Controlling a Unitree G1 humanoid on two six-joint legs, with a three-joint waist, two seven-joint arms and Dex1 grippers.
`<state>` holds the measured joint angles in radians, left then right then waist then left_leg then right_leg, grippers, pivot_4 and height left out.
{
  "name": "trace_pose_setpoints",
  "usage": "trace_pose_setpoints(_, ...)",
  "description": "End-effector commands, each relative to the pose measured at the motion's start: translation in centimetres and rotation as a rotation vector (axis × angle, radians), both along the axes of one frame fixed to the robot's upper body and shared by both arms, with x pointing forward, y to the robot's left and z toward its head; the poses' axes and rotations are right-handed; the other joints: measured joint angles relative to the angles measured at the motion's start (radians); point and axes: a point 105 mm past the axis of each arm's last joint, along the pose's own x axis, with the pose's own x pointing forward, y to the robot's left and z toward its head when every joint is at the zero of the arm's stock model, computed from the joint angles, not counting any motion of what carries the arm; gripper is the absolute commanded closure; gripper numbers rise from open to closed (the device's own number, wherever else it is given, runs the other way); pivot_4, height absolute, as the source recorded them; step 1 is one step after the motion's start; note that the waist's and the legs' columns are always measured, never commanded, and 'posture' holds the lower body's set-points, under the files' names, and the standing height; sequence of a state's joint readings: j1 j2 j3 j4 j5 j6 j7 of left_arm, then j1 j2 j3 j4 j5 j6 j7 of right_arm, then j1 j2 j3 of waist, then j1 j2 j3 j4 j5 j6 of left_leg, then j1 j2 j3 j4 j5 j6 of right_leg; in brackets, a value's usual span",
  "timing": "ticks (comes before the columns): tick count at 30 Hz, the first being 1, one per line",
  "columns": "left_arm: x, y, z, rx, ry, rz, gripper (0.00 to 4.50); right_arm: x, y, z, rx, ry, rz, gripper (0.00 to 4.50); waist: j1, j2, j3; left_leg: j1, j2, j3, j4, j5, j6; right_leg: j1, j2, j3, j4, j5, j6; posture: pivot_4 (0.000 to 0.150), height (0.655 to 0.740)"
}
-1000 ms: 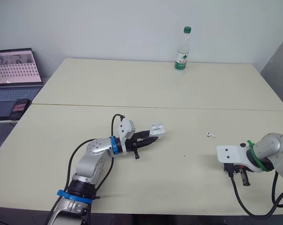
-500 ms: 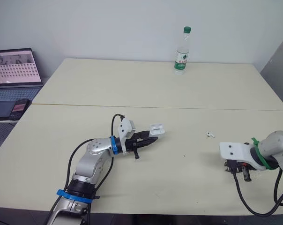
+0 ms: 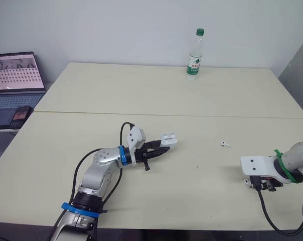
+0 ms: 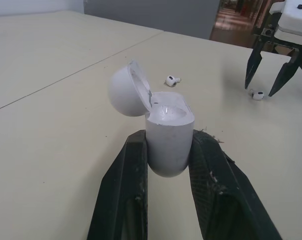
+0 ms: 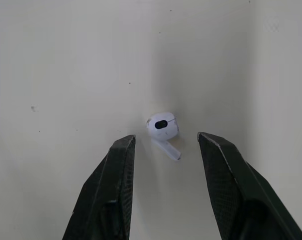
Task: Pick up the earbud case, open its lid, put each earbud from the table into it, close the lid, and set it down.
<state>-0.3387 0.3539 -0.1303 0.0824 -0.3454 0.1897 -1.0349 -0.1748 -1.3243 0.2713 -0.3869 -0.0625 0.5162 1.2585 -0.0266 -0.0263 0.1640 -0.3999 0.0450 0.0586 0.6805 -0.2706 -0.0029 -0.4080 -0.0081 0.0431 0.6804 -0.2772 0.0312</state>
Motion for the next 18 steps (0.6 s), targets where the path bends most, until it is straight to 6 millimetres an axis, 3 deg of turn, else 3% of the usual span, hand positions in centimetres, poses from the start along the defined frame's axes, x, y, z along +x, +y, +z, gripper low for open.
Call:
trace_pose_setpoints(1, -0.13, -0.24, 1.42, -0.013, -0.055, -0.014, 3.73, 0.31, 0.15, 0.16, -0.007, -0.018, 0.044, 2.47, 0.0, 0.0, 0.0, 0.0, 0.0, 0.0, 0.0, 0.0, 0.0, 0.0, 0.0, 0.0, 0.0, 0.0, 0.0, 0.15, 0.7362)
trace_pose_setpoints(18, -0.22, -0.18, 1.38, -0.015, -0.054, -0.004, 3.73, 0.5, 0.64, -0.07, -0.019, 0.005, 0.164, 2.47, 0.0, 0.0, 0.0, 0.0, 0.0, 0.0, 0.0, 0.0, 0.0, 0.0, 0.0, 0.0, 0.0, 0.0, 0.0, 0.15, 0.7362)
